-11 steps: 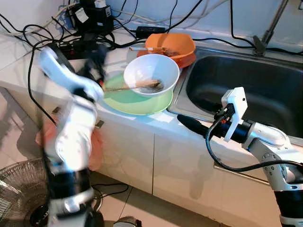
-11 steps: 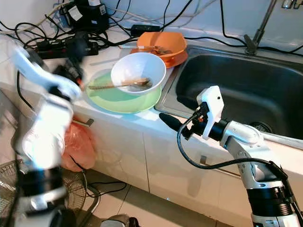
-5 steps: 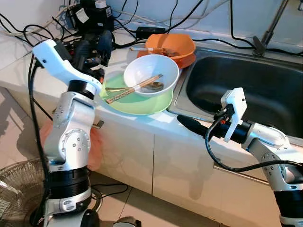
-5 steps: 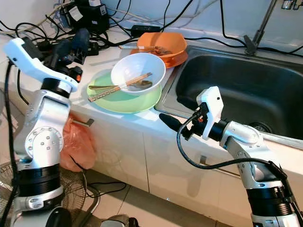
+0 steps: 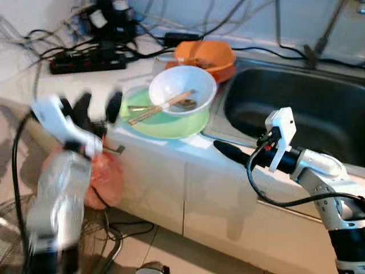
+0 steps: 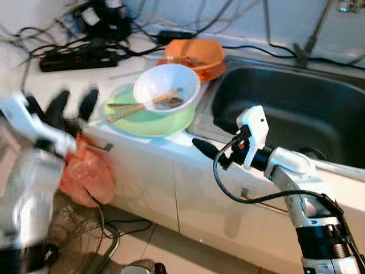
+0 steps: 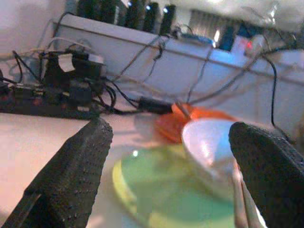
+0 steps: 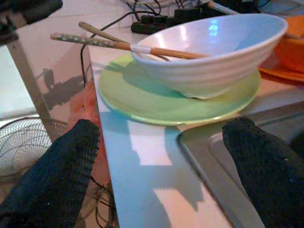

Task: Kitchen organization

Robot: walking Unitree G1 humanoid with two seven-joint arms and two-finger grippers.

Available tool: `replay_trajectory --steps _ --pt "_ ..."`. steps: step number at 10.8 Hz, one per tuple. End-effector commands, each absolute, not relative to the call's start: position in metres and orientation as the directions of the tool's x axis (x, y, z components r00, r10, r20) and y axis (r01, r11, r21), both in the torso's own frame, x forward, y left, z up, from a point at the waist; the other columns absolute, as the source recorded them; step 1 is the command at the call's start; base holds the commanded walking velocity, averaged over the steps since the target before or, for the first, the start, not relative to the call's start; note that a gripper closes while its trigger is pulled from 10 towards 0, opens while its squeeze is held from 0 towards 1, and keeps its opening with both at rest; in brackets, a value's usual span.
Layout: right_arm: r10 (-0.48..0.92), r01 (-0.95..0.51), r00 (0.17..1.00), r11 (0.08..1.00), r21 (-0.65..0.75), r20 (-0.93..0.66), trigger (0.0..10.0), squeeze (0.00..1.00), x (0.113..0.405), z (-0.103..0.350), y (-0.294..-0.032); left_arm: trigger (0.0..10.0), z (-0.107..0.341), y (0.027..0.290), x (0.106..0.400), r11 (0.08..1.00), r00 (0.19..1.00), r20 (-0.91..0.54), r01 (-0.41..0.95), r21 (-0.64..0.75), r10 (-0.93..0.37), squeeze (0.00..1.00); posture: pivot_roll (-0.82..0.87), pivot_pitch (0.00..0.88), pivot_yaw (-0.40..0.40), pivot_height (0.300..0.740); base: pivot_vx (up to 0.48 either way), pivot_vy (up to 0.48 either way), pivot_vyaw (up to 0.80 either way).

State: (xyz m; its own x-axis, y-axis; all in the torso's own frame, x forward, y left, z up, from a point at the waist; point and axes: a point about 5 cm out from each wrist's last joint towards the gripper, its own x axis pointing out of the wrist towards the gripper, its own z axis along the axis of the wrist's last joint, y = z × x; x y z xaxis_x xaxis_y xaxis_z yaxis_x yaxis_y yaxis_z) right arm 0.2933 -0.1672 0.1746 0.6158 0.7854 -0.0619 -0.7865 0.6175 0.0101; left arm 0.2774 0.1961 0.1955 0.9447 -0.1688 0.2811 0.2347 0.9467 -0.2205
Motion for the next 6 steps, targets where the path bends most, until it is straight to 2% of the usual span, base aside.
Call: replay_trajectory --steps 1,2,6 --pt "0.797 -0.799 0.601 0.602 -0.015 -0.055 10.0 1.00 0.296 0.179 -0.164 10.0 0.201 0.190 0.274 0.946 0.927 0.307 0.277 -0.170 -0.216 1.00 0.21 0.028 0.032 0.740 0.000 0.000 0.00" --pt "0.799 -0.801 0.599 0.599 -0.015 -0.057 10.0 1.00 0.296 0.179 -0.164 10.0 0.191 0.183 0.269 0.938 0.928 0.285 0.296 -0.181 -0.238 1.00 0.21 0.026 0.029 0.740 0.000 0.000 0.00" --pt "0.800 -0.803 0.595 0.595 -0.024 -0.074 10.0 1.00 0.296 0.177 -0.166 10.0 0.181 0.164 0.275 0.846 0.934 0.257 0.337 -0.413 -0.246 1.00 0.20 0.027 0.022 0.740 0.000 0.000 0.00"
